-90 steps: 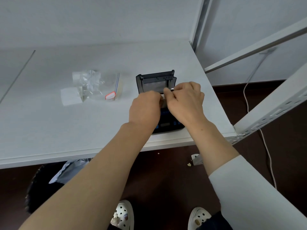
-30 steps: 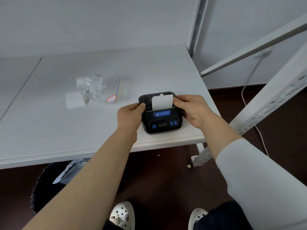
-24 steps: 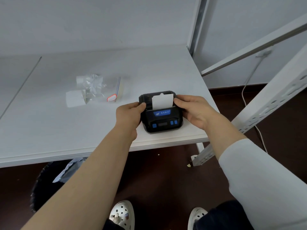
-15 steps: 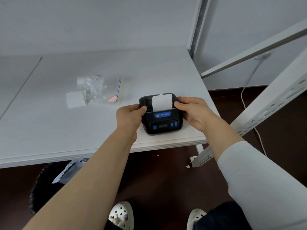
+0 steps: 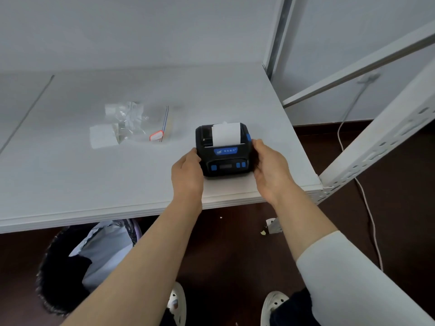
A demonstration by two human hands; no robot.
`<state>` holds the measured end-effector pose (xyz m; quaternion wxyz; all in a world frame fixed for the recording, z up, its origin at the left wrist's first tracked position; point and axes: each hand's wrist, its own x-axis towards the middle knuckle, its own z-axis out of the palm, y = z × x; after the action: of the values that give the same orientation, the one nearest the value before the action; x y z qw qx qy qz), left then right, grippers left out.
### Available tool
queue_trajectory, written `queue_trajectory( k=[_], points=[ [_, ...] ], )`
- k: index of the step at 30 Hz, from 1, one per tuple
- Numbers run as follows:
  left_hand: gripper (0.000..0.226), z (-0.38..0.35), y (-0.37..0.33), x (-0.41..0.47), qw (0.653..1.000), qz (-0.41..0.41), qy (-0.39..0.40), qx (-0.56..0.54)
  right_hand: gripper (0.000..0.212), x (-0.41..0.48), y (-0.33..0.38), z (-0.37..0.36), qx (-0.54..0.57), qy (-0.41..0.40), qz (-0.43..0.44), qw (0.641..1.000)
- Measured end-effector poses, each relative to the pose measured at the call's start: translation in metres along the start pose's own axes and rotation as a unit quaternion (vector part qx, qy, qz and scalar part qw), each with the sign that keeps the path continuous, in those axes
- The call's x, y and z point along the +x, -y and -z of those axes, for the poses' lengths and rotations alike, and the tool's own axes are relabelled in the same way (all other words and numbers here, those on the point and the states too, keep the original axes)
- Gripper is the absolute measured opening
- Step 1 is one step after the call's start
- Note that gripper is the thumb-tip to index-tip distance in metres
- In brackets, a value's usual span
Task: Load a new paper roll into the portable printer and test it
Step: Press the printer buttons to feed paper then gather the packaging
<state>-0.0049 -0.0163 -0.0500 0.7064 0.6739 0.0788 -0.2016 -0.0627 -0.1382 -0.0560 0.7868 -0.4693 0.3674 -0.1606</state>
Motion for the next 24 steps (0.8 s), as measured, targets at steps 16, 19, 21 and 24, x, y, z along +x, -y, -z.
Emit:
queue_trajectory(
  k=[16, 19, 21, 24],
  points=[
    [0.041, 0.029, 0.003, 0.010, 0.959, -0.139, 0.204, 0.141, 0.032, 0.002, -0.007, -0.001, 0.015, 0.040, 0.008, 0.999],
    [0.045, 0.029, 0.003, 0.012, 0.950, -0.154, 0.193, 0.191, 0.033, 0.001, -0.007, -0.002, 0.014, 0.037, 0.007, 0.999],
    [0.047, 0.029, 0.005, 0.014, 0.938, -0.170, 0.187, 0.238, 0.032, 0.001, -0.008, -0.002, 0.011, 0.035, 0.010, 0.999],
    [0.053, 0.028, 0.007, 0.014, 0.928, -0.182, 0.173, 0.274, 0.032, 0.000, -0.009, -0.003, 0.009, 0.036, 0.015, 0.999]
  ],
)
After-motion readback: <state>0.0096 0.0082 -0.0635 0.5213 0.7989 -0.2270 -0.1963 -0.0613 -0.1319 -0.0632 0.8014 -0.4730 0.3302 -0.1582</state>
